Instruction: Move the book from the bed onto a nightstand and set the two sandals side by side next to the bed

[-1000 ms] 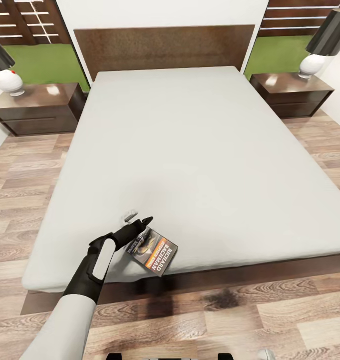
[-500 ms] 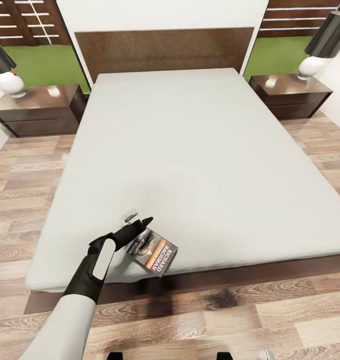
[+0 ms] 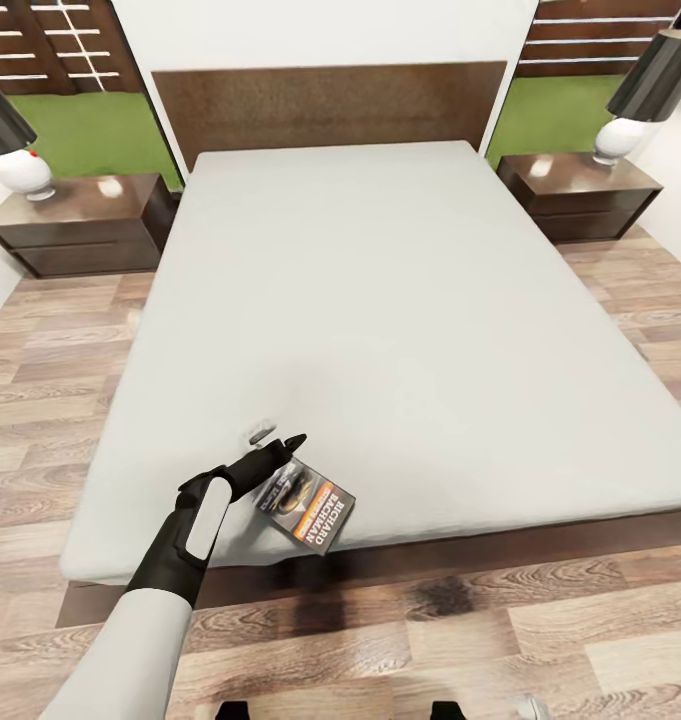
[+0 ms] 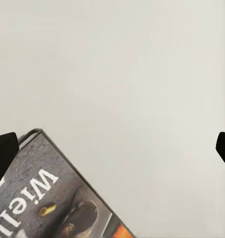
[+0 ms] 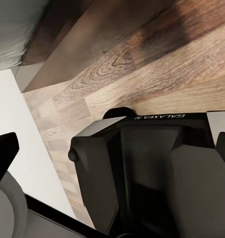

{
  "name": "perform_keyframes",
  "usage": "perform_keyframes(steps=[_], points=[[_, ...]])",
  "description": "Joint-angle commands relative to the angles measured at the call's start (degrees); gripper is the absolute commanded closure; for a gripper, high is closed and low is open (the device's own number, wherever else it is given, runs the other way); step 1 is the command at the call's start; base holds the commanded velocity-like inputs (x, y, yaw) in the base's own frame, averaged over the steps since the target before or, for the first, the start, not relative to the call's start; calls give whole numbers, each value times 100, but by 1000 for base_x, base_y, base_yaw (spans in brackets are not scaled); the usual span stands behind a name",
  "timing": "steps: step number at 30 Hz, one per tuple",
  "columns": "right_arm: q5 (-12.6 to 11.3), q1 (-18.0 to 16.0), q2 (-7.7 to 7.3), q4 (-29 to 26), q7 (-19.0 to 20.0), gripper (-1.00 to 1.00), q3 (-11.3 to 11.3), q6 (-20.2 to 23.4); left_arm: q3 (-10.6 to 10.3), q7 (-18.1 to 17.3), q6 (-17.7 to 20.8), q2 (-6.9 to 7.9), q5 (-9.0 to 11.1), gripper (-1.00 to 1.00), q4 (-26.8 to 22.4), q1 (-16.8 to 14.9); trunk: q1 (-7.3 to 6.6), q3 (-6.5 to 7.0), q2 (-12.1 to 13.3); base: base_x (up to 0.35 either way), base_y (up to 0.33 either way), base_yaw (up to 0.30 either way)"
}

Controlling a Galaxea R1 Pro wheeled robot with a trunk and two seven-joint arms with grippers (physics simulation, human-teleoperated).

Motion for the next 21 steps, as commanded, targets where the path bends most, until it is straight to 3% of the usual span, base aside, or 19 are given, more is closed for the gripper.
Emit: perform_keyframes(steps=[1, 21], points=[[-1, -3, -1, 5, 15, -100, -9, -10, 24, -19, 47, -7, 19, -100, -3, -3, -23, 15, 40, 0, 0, 0], [-1, -3, -1, 5, 16, -100, -2, -17, 22, -19, 47, -7, 19, -100, -3, -4, -462, 375, 842, 0, 0, 0]])
